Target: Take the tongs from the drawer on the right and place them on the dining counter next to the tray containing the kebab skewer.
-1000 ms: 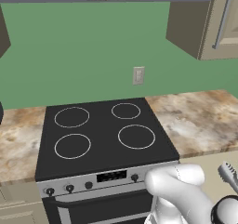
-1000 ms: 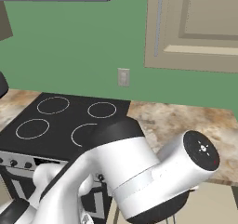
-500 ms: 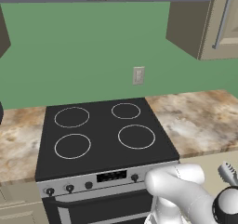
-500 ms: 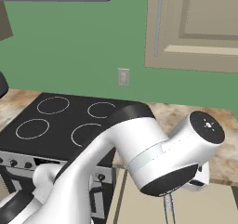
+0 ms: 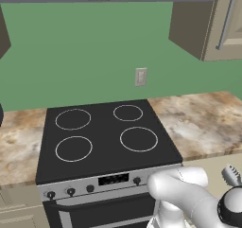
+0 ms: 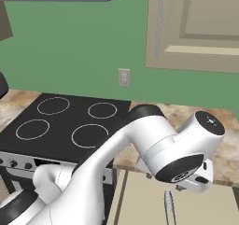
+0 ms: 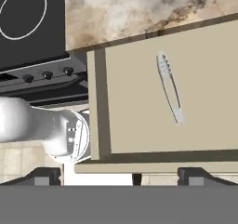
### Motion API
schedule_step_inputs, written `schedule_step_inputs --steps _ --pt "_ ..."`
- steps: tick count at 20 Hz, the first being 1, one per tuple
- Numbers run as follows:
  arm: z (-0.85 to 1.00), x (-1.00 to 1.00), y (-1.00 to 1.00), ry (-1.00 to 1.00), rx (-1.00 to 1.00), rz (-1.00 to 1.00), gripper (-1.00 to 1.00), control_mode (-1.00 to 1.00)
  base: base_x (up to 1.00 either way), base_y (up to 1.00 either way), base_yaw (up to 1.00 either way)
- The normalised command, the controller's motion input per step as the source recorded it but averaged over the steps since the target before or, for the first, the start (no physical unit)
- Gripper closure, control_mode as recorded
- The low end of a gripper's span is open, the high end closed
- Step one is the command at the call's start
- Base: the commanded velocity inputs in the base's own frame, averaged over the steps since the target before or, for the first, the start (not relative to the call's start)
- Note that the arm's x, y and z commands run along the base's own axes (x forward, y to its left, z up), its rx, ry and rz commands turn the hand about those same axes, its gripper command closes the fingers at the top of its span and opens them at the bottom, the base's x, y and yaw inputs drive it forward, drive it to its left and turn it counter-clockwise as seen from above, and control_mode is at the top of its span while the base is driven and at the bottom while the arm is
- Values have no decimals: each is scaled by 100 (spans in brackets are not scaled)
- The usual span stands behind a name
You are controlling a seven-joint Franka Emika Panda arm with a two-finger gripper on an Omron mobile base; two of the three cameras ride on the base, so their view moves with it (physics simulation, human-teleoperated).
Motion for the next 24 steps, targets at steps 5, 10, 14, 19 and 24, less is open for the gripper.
schedule_step_inputs --steps 5,10,14,19,24 --pt "-72 8 -42 10 -6 1 -100 -100 0 0 0" --pt "-65 11 -27 2 -7 5 -100 -100 0 0 0" --pt "-30 34 -3 -4 -2 6 -100 -100 0 0 0" --pt "-25 35 -1 -7 -8 6 -100 -100 0 0 0" --pt "-32 15 -1 -2 0 5 -100 -100 0 0 0"
